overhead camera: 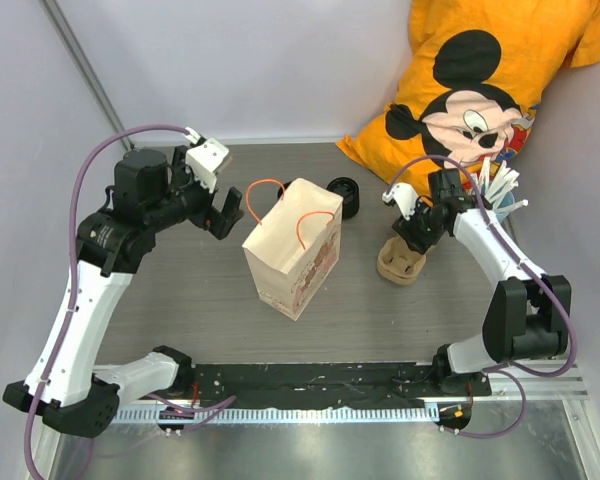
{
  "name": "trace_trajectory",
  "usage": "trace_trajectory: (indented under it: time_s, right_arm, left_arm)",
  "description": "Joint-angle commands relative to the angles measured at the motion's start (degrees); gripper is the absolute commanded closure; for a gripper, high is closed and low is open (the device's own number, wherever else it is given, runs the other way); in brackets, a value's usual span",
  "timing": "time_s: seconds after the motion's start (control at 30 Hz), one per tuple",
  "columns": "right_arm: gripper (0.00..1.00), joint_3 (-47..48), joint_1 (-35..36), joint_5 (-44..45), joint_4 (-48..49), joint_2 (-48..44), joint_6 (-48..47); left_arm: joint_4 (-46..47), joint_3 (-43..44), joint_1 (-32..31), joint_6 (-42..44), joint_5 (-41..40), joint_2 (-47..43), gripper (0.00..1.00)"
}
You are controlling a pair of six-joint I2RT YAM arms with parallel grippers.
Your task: Pack the takeout coffee
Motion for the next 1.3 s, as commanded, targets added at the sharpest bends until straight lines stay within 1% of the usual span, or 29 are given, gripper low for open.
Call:
trace_trajectory:
  time_s: [0.0, 0.1, 0.37, 0.7, 1.03, 1.13, 1.17, 1.23, 1.27]
  right_arm:
    - [0.41, 5.7, 0.3, -4.0, -5.9, 1.8, -8.3]
    - [0.37, 6.4, 0.8, -4.7, -6.8, 2.9, -9.6]
    - [0.36, 5.0, 1.6, -3.6, -6.0, 6.5, -10.6]
    - [0.43, 4.1, 1.7, -0.7, -3.8, 7.1, -11.2]
    - [0.43, 3.5, 1.7, 1.0, -0.7, 8.0, -10.6]
    - [0.47, 3.5, 1.7, 0.5, -0.6, 8.1, -10.4]
    - [0.51, 3.3, 1.7, 0.4, -0.6, 8.1, -10.4]
    - [0.54, 3.2, 1.7, -0.2, -0.8, 7.9, -10.3]
    - [0.57, 3.1, 1.7, -0.2, -0.9, 7.8, -10.4]
  left_arm:
    - [2.8, -0.5, 0.5, -0.7, 1.3, -0.6, 0.00]
    - [2.9, -0.7, 0.9, -0.8, 1.4, -0.6, 0.00]
    - [3.0, -1.0, 1.1, -0.9, 1.5, -0.6, 0.00]
    - [3.7, -1.9, 1.5, -1.1, 2.3, -0.4, 0.00]
    - [3.7, -2.2, 1.7, -1.5, 2.9, -0.4, 0.00]
    - [3.7, -2.2, 1.6, -1.5, 3.0, -0.4, 0.00]
    - [3.6, -2.2, 1.7, -1.7, 2.9, -0.5, 0.00]
    - [3.7, -2.2, 1.8, -1.6, 3.0, -0.5, 0.00]
    - [3.6, -2.1, 1.9, -1.6, 3.1, -0.5, 0.00]
